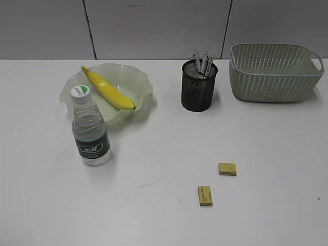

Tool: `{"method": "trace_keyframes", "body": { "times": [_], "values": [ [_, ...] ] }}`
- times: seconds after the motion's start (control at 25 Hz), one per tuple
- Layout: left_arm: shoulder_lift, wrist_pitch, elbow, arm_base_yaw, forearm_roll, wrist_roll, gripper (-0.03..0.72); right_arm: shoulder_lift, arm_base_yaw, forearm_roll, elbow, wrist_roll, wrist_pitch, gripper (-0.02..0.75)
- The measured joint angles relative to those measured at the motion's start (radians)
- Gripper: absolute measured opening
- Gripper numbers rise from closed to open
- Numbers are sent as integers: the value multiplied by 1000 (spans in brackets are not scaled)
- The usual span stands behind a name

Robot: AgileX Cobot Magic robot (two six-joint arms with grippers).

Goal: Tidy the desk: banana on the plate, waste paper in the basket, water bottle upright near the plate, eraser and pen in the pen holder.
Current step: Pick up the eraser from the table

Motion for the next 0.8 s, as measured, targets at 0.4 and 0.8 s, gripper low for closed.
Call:
{"method": "trace_keyframes", "body": {
  "times": [0.4,0.8],
  "values": [
    [-129,-5,0,140,-1,1,289,521,0,19,-30,0,-308,240],
    [-128,-5,0,471,-4,3,289,1211,0,57,-220,0,-410,295]
  ]
}}
